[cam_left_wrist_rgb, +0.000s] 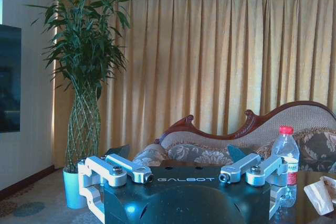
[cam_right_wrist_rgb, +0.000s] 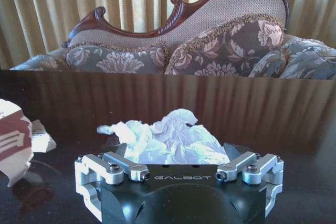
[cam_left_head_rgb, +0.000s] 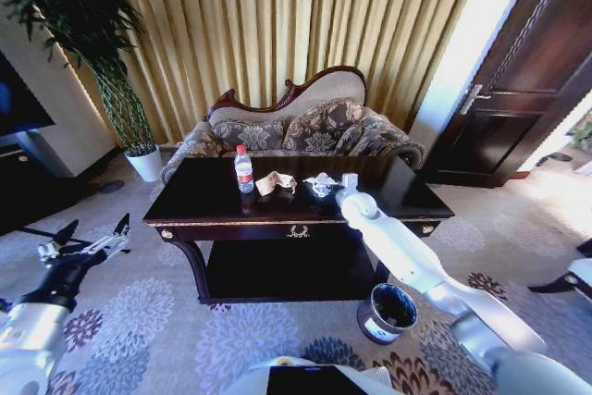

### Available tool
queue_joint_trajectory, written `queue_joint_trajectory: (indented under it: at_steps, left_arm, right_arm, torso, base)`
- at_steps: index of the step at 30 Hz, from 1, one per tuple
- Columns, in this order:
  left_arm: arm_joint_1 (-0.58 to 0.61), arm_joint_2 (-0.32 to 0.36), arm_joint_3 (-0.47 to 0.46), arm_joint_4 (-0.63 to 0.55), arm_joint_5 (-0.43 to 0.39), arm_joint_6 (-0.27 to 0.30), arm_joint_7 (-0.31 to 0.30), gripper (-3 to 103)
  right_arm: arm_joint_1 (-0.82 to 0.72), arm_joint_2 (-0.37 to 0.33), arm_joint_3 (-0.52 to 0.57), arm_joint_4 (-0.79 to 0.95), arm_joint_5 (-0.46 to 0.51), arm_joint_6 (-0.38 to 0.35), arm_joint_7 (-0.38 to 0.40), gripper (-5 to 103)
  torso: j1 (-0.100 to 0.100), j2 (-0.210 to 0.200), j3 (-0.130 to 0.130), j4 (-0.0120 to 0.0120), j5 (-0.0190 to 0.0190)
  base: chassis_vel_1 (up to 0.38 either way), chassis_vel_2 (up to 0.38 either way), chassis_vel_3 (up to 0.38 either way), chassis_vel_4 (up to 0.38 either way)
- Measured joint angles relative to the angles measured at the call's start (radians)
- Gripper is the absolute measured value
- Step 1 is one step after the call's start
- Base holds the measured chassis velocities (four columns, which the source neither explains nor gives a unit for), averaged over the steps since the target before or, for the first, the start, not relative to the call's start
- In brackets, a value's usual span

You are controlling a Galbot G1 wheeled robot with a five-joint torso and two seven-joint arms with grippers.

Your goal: Move to the front of the table and place the trash on the table into the trash bin.

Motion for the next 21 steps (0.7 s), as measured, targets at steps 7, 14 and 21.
queue_joint_trajectory:
  at_steps: [7, 14, 21]
  left_arm:
    - [-0.005, 0.0, 0.004, 0.0, -0.001, -0.001, 0.0, 100]
    - [-0.006, 0.001, 0.007, 0.0, -0.002, -0.002, 0.0, 100]
    - [-0.009, 0.0, 0.009, 0.0, -0.003, -0.003, 0.0, 100]
  right_arm:
    - [-0.003, -0.007, -0.005, -0.003, -0.004, -0.003, 0.006, 100]
    - [-0.01, -0.014, -0.005, -0.008, -0.009, -0.003, 0.007, 100]
    - [-0.014, -0.022, -0.005, -0.009, -0.014, -0.002, 0.007, 93]
  torso:
    - [0.0, 0.0, 0.0, -0.0001, 0.0]
    - [0.0, 0.0, 0.0, -0.0001, 0.0]
    - [0.0, 0.0, 0.0, 0.0001, 0.0]
  base:
    - [0.0, 0.0, 0.0, 0.0]
    - [0.0, 0.0, 0.0, 0.0]
    - [0.0, 0.0, 0.0, 0.0]
